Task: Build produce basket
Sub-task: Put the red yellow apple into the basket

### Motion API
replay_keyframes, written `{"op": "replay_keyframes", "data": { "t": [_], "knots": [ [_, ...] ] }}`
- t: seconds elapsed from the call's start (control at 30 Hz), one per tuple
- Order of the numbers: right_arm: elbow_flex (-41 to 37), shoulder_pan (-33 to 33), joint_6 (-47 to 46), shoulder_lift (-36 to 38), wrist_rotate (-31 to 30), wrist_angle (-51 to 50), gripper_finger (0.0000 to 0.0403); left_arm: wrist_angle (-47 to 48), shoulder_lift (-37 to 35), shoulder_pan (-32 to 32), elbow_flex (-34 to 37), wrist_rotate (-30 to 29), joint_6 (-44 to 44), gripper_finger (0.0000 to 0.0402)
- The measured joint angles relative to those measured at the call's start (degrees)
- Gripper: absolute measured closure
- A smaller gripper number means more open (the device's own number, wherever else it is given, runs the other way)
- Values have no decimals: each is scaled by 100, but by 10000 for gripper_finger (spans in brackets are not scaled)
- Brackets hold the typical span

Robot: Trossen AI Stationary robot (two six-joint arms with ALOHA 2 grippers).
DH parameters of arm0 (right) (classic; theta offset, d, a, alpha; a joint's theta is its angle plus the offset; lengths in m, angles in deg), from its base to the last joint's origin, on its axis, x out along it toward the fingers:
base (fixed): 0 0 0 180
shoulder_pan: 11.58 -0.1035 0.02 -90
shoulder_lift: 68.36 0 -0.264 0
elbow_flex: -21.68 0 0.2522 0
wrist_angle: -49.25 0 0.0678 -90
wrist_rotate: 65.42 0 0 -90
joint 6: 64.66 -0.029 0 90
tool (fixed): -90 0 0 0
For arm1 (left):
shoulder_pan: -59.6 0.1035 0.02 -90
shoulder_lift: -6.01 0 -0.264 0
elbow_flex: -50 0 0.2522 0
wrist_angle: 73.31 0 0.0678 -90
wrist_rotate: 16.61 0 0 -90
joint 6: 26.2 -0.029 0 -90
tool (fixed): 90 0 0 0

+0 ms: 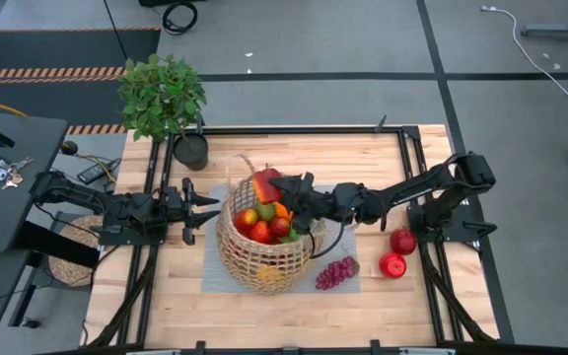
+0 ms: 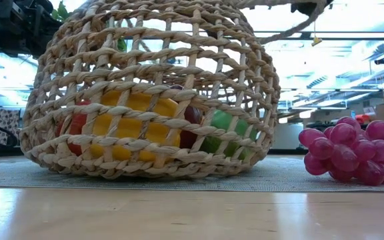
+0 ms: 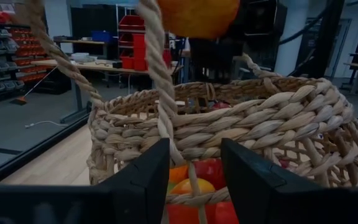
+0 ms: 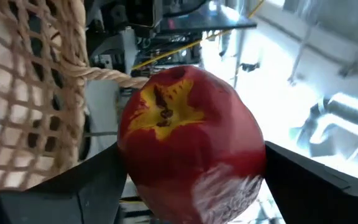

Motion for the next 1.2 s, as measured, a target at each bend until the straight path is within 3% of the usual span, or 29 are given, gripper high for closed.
{"op": "replay_keyframes", "data": {
  "t": [0.33,0.57,0.73,0.9,1.2],
  "knots": [
    [-2,134,183,-38,250,145,59,-2,1,0,0,-1,1,251],
    [-2,141,-494,-36,499,136,59,-2,1,2,0,-1,1,252],
    [-2,145,-2206,-36,692,260,51,-2,0,1,0,0,2,253],
    [-2,325,-4112,-34,1366,625,49,-2,0,-1,0,1,1,249],
    [0,780,-9223,-27,1507,1133,49,-2,1,1,0,1,1,253]
  ]
}}
